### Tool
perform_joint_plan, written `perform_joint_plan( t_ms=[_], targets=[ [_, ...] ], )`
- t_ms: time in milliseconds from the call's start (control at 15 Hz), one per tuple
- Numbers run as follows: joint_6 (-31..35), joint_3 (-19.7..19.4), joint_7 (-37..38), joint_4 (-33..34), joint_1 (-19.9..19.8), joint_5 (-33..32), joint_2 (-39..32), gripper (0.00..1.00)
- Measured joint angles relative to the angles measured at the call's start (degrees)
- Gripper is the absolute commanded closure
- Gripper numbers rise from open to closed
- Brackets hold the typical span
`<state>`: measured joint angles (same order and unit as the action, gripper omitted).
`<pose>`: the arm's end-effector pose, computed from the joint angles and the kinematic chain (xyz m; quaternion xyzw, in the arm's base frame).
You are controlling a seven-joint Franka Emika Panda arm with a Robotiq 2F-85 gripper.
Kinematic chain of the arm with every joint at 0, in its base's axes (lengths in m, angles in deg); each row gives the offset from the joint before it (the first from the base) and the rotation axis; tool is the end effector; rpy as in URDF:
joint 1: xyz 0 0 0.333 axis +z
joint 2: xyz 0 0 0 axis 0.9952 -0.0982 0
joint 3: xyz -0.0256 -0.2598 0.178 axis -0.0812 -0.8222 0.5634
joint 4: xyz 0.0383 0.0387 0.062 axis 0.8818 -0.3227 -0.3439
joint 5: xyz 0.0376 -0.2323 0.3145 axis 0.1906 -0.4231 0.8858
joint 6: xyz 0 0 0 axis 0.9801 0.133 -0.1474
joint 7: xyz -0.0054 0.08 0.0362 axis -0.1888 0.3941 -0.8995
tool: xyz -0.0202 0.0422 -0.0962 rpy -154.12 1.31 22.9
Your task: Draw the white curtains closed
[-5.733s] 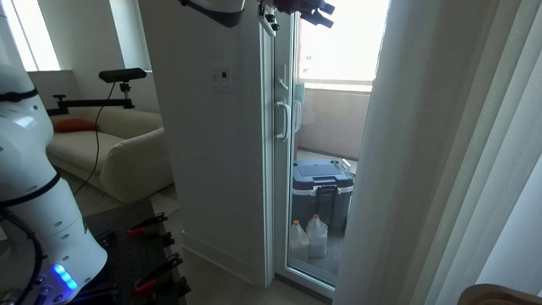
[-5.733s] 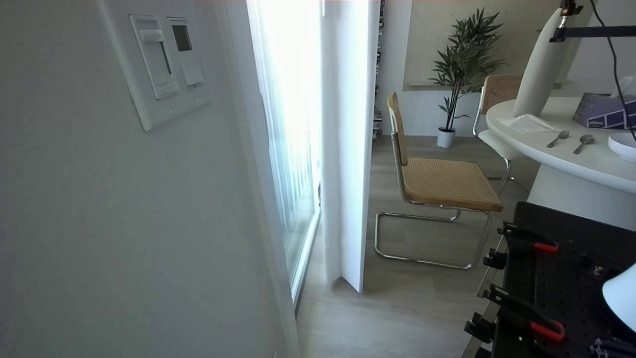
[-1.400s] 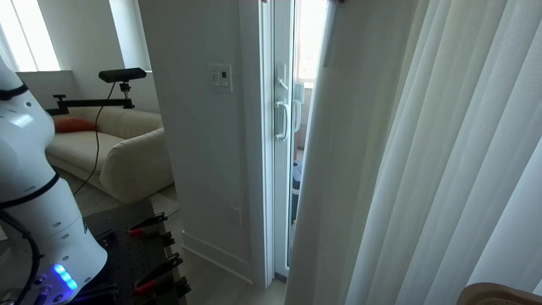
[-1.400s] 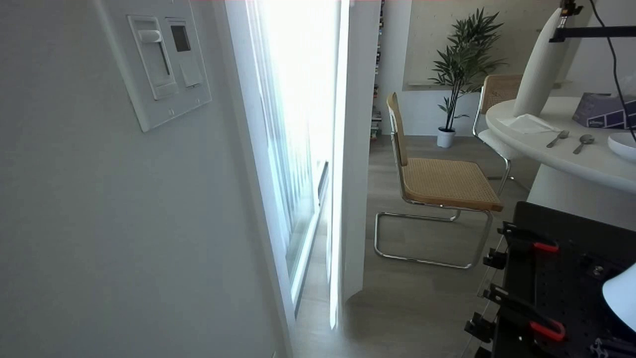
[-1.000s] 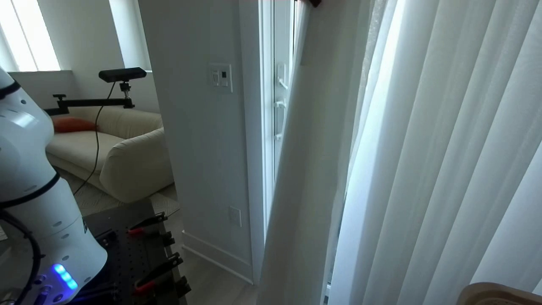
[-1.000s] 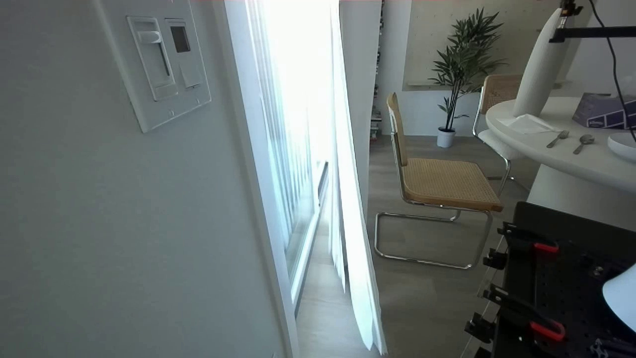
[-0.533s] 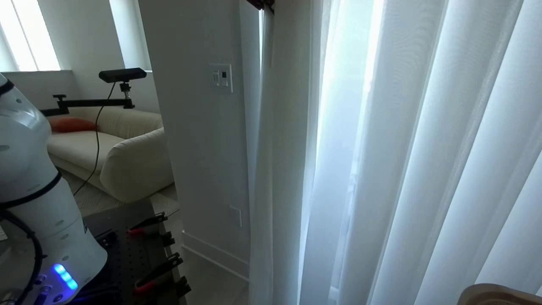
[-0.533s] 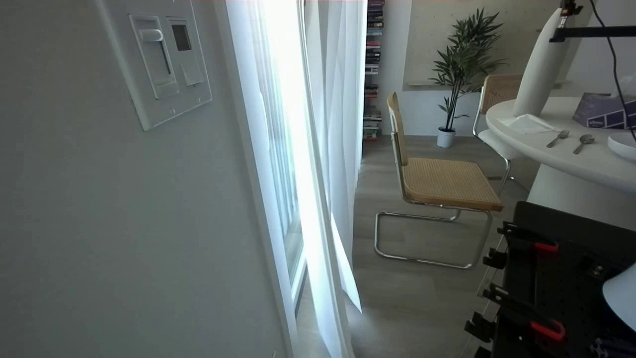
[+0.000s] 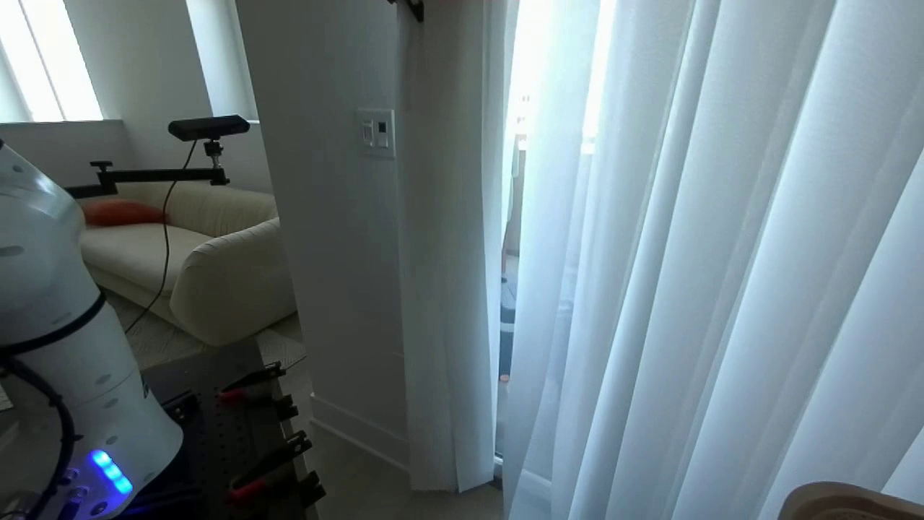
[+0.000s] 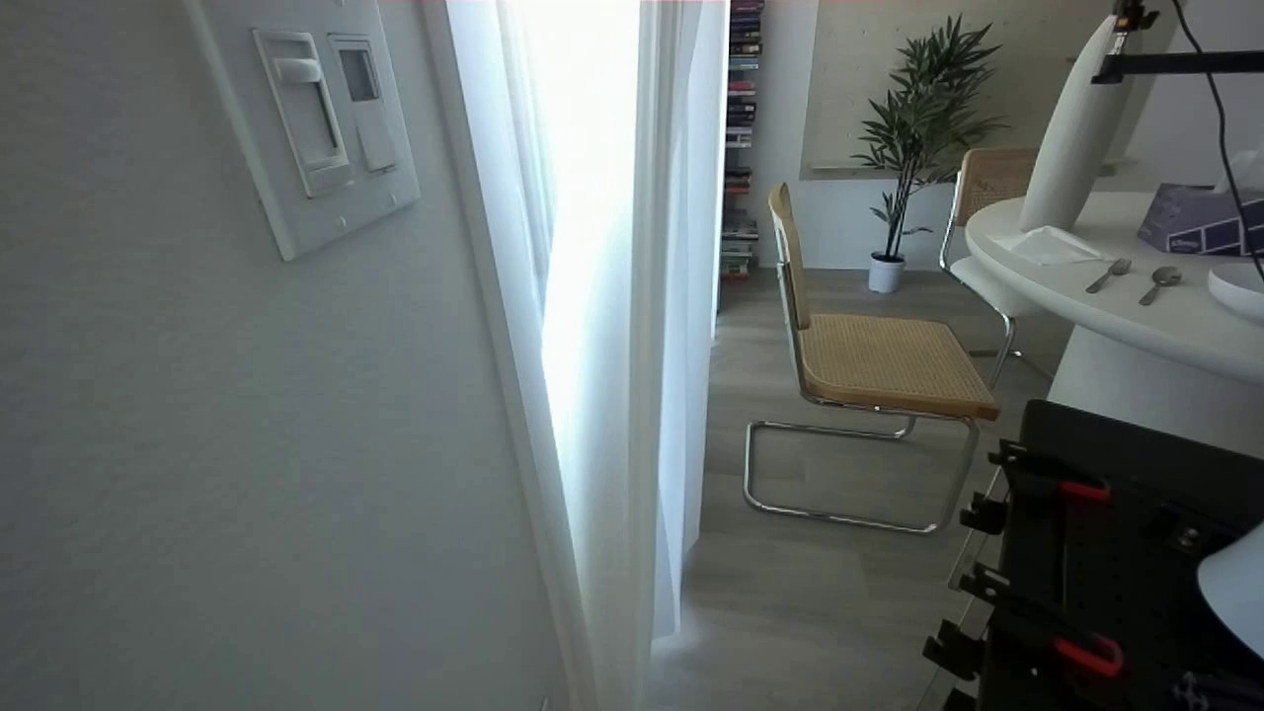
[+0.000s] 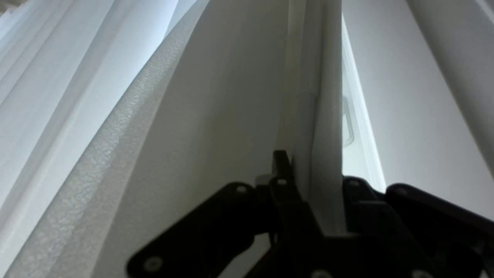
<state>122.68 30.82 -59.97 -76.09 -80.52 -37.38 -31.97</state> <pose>0.4518 0.0867 0.7254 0.9509 -0.0083 0.3081 0.0288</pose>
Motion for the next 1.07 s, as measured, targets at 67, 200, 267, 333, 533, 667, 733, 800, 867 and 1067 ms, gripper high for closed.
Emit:
perform_joint_plan(
  t_ms=[67, 200, 267, 333, 533, 667, 733, 800, 867, 1067],
  targets=[
    [-1.8, 0.0, -0.84, 0.4, 0.21, 0.76, 0.45, 0.94],
    [-4.35, 0.1, -1.98, 1.28, 0.79, 1.83, 0.73, 0.94],
    [-4.77, 0.24, -2.07, 1.59, 1.14, 2.16, 0.66, 0.94],
    [-4.85, 0.58, -2.07, 1.92, 1.37, 2.4, 0.43, 0.94],
    [-4.78, 2.25, -1.76, 3.39, 1.93, 2.82, -0.81, 0.94],
    [-4.69, 3.54, -1.11, 4.53, 2.19, 3.16, -1.7, 0.94],
    [-4.69, 4.09, -0.46, 5.12, 2.36, 3.28, -2.13, 0.94],
    [-4.69, 4.54, -0.04, 5.64, 2.5, 3.4, -2.52, 0.94],
    [-4.69, 4.91, 0.57, 6.09, 2.62, 3.42, -2.89, 0.94],
    [-4.68, 5.25, 0.87, 6.88, 2.67, 3.55, -3.61, 0.94]
  ],
)
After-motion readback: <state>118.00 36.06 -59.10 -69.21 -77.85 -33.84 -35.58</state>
